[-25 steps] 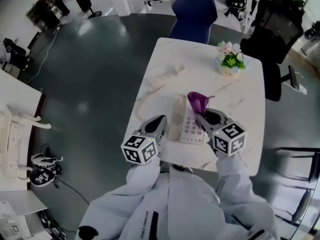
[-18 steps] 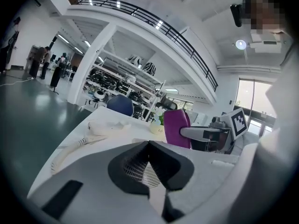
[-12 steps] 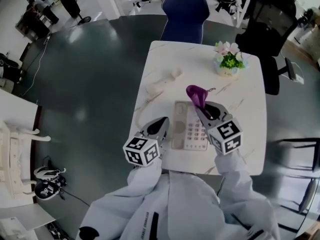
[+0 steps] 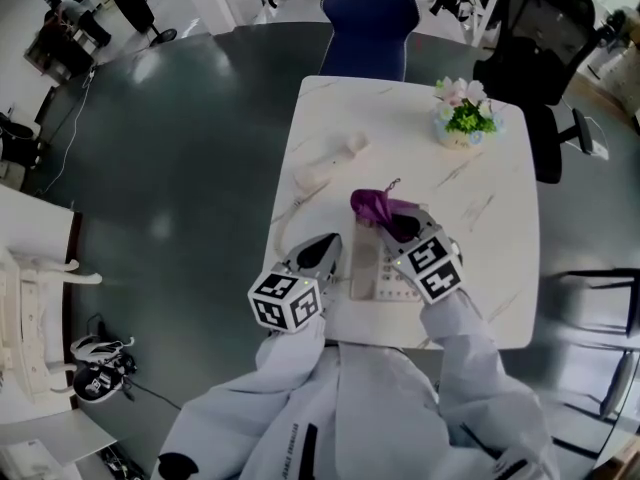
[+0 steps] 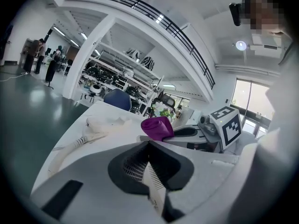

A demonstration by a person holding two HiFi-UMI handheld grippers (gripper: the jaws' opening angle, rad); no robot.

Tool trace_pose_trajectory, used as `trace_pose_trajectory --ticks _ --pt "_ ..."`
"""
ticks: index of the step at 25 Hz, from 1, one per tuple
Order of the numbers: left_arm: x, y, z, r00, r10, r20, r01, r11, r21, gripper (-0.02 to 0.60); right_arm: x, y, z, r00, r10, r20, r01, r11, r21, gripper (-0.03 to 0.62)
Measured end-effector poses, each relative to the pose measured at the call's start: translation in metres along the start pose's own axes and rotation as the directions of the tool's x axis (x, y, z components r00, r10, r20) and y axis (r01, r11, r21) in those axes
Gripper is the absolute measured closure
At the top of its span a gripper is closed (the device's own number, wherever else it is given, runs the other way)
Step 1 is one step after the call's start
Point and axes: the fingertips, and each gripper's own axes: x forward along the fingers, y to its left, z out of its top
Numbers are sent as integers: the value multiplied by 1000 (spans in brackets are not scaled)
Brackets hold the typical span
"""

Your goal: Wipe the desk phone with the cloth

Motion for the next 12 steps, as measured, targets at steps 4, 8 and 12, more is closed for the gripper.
trace_pose_trajectory --ticks 4,8,12 --pt "-1 2 -2 1000 -2 -2 2 1000 -2 583 6 6 -10 999 28 -39 -28 1000 12 554" --pt "-3 1 -3 1000 -4 -2 4 1000 -7 583 7 7 -11 998 43 -48 -42 999 32 554" --pt "-4 -1 -5 1000 -6 -1 6 1000 -5 583 6 10 -13 997 52 -63 -50 998 38 554"
